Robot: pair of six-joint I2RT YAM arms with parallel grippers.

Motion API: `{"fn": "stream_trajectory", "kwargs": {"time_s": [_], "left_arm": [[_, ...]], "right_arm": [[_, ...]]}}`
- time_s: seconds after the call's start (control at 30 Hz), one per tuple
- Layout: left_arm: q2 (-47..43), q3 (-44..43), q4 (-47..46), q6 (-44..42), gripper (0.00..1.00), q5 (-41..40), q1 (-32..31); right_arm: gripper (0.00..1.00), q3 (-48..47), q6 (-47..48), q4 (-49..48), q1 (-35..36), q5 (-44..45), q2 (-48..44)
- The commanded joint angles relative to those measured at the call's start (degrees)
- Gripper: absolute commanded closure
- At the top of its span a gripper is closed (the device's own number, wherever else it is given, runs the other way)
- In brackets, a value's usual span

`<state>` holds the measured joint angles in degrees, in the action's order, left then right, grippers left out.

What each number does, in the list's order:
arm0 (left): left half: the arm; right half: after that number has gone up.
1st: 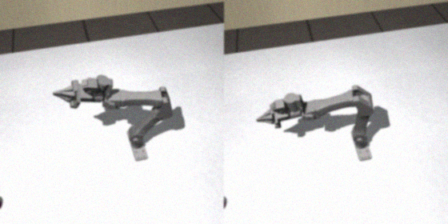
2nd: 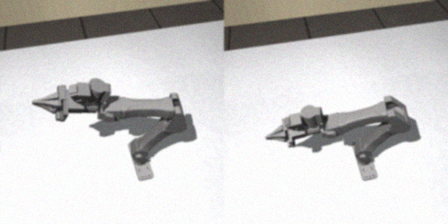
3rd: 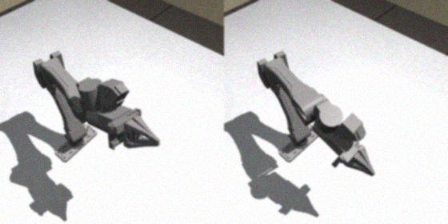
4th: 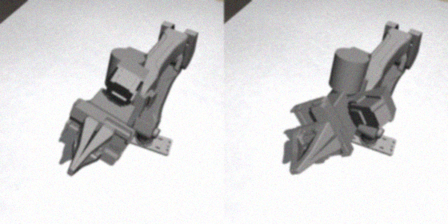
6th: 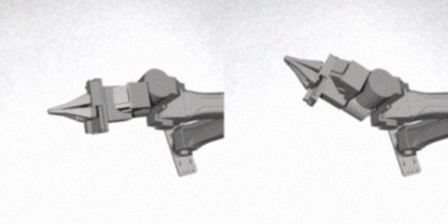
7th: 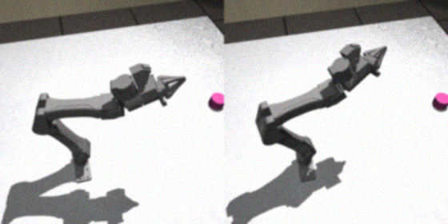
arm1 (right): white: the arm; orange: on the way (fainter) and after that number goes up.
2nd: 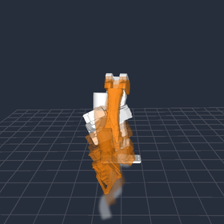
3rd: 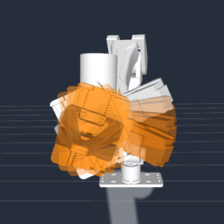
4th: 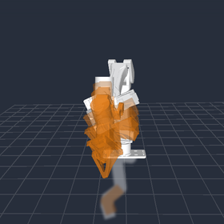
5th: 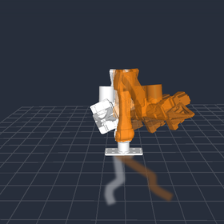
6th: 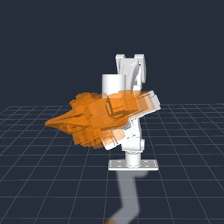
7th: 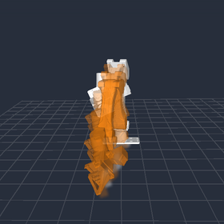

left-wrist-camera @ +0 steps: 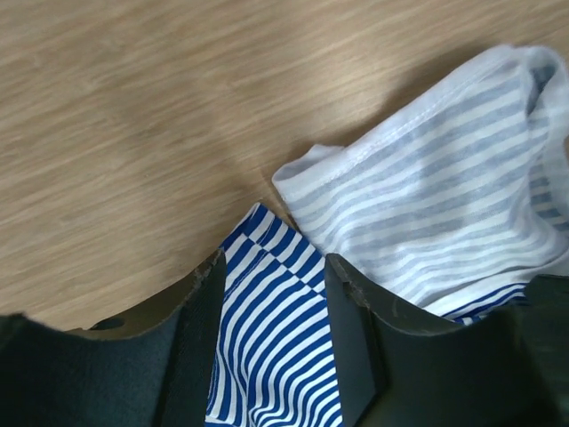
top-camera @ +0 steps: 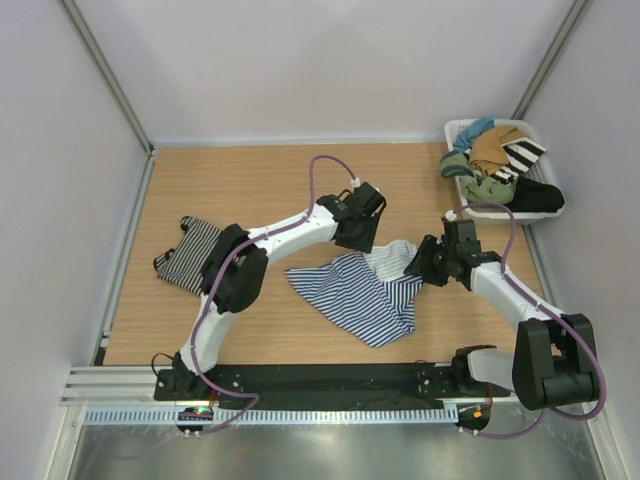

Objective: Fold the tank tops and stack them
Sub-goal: Flatten the tank top out

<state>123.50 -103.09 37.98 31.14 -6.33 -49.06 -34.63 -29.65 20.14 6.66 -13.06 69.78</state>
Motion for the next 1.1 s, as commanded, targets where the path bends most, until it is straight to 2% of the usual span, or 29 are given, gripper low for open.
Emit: {"fn": "stream_trajectory", "kwargs": {"time_s": [0.0, 0.17, 0.27, 0.3, 0.47, 0.53, 0.63, 0.67, 0.7, 0.73, 0.8, 0.87, 1.07], "left_arm": [[1.6, -2.2, 3.2, -1.3, 0.51, 0.0, -0.4], [3.0, -2.7, 4.1, -0.7, 0.51, -0.8, -0.5], [4.4, -3.5, 5.1, -0.6, 0.66, -1.8, -0.4], [4.9, -3.9, 5.2, -0.6, 0.74, -1.6, -0.4], [5.8, -4.1, 5.2, -0.8, 0.87, -1.0, -0.4], [6.0, -4.3, 5.4, -1.1, 1.0, -1.1, -0.4], [5.4, -4.3, 6.2, -1.1, 1.0, -2.4, -0.4], [5.1, -4.3, 6.5, -1.1, 0.97, -3.0, -0.4], [4.3, -4.3, 6.8, -1.0, 0.87, -5.0, -0.4], [3.9, -4.1, 7.3, -1.0, 0.63, -5.7, -0.5], [3.0, -3.5, 6.7, -1.3, 0.52, -6.4, -0.4], [2.9, -3.6, 6.4, -1.3, 0.47, -6.3, -0.4], [3.8, -4.4, 4.6, -2.2, 0.47, -4.3, -0.5]], "right_arm": [[0.55, -0.2, -0.5, -1.9, 0.2, -0.2, -0.4], [0.56, -0.3, -0.5, -1.8, 0.2, -0.4, -0.7], [0.56, -0.2, -0.6, -1.7, 0.2, -0.4, -1.0], [0.57, -0.2, -0.5, -1.8, 0.2, -0.4, -1.0], [0.57, -0.3, -0.5, -1.5, 0.2, -0.4, -1.0], [0.58, -0.3, -0.5, -1.5, 0.2, -0.5, -1.1], [0.6, -0.2, -0.6, -1.6, 0.2, -0.5, -1.3], [0.62, -0.2, -0.4, -1.5, 0.2, -0.6, -1.5], [0.62, -0.2, -0.5, -1.4, 0.3, -0.5, -1.4], [0.62, -0.1, -0.5, -1.5, 0.2, -0.5, -1.5], [0.62, -0.1, -0.5, -1.4, 0.2, -0.5, -1.5], [0.62, -0.1, -0.6, -1.4, 0.3, -0.6, -1.4], [0.62, -0.3, -0.3, -1.2, 0.3, -0.4, -1.4]]}}
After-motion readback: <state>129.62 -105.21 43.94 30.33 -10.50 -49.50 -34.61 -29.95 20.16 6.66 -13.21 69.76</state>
